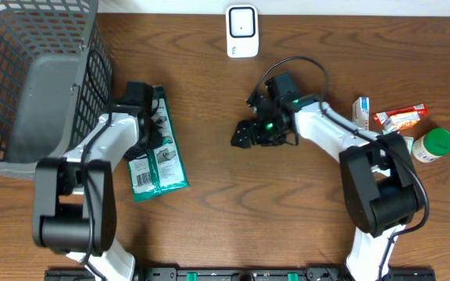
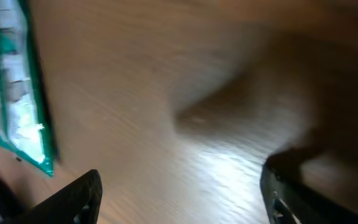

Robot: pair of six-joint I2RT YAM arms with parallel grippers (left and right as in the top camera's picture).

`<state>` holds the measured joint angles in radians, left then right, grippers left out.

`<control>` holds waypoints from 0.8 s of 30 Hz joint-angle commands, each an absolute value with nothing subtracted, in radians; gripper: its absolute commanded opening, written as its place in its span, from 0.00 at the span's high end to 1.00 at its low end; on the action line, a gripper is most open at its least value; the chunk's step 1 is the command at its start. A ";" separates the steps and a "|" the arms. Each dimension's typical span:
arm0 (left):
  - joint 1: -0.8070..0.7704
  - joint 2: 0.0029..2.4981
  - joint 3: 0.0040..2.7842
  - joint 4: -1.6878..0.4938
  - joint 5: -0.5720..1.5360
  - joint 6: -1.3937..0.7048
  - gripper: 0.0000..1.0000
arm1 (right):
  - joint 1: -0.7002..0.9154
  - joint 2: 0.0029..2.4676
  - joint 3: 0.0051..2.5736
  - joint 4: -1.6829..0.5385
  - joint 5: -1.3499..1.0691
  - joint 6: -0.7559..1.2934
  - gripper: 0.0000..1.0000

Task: Scan the item barcode
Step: 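Carry the box right, drop it near the jar, return gripper center, then grasp the green gloves pack with the right gripper beside the left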

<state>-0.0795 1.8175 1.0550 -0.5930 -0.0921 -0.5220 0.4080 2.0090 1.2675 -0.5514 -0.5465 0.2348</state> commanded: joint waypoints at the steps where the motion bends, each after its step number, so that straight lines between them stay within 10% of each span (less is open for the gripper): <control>1: -0.089 1.877 1.049 -0.593 0.099 -0.435 0.55 | 0.447 2.001 1.245 -0.542 -0.547 0.265 0.22; 8: -0.210 1.902 1.049 -0.580 0.356 -0.379 0.55 | 0.460 2.001 1.243 -0.542 -0.609 0.287 0.25; 24: -0.287 1.818 1.116 -0.595 0.162 -0.416 0.55 | 0.460 2.001 1.113 -0.515 -0.664 0.311 0.23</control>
